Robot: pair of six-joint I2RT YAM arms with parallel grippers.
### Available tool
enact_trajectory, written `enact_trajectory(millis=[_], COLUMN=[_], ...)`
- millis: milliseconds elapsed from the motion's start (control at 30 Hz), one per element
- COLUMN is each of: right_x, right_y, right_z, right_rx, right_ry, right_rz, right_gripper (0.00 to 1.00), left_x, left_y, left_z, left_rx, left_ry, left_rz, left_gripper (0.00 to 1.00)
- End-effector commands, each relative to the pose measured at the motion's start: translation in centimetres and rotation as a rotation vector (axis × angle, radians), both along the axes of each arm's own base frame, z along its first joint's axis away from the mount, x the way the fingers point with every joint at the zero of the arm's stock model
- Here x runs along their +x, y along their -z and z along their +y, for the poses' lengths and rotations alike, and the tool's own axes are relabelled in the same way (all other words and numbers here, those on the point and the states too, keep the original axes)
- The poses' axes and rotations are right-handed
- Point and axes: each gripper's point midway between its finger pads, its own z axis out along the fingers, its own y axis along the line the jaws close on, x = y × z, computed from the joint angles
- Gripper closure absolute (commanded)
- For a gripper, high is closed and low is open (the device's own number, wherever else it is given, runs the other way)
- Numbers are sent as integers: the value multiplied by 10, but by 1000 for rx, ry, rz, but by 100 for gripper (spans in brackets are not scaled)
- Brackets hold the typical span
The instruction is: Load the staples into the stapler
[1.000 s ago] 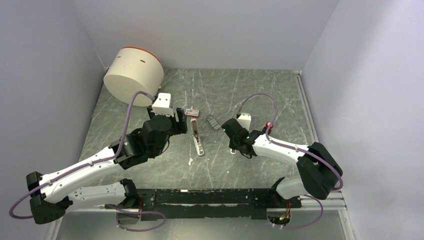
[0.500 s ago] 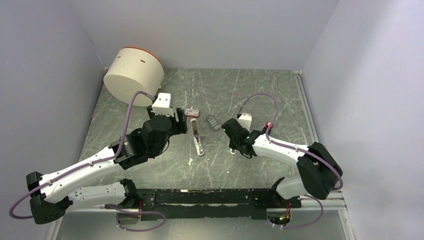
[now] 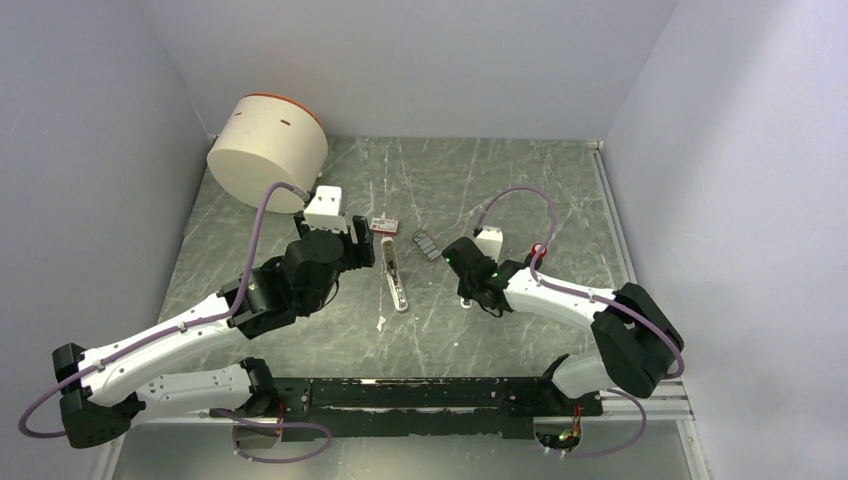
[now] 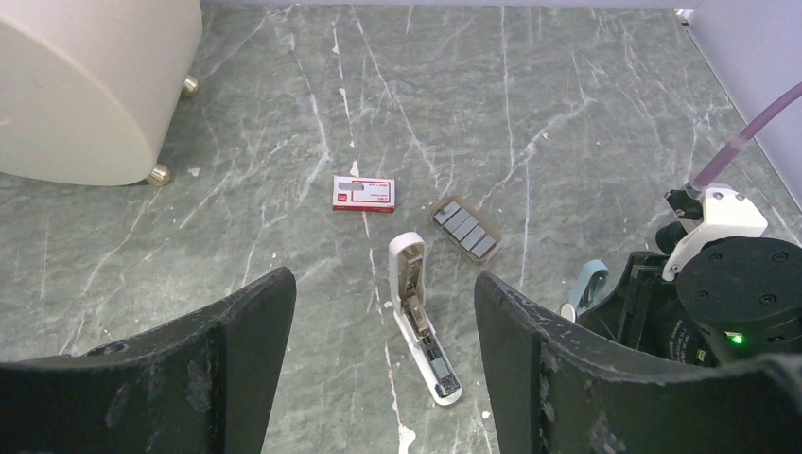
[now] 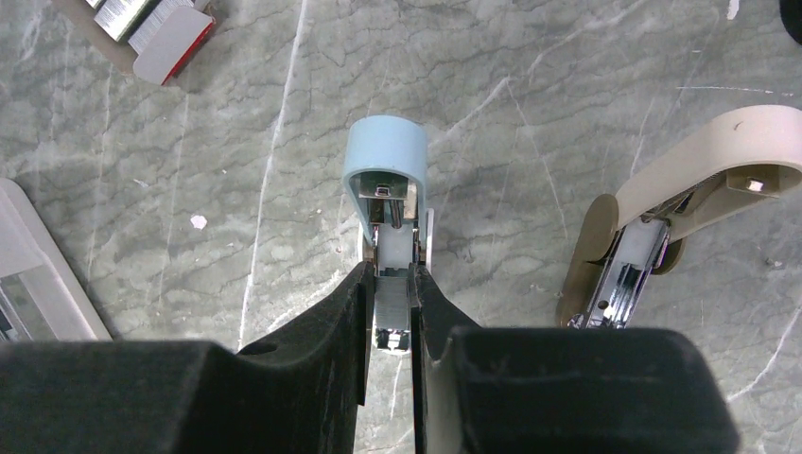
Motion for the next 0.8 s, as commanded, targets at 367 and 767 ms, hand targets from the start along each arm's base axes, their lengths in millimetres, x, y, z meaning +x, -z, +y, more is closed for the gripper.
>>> enact_trajectory(millis=[367, 767], right_x=[-1, -9], right_y=[0, 2], right_z=[0, 0], right_rx=[-8, 4], right_ry=[-14, -27], right_rz=[-9, 11], right_gripper=[79, 75], left_x=[1, 1], left_y=[-2, 0], left_z=[5, 5], left_rx=[-8, -10], left_ry=[-20, -17], left_rz=[-9, -5], left_gripper=[26, 26])
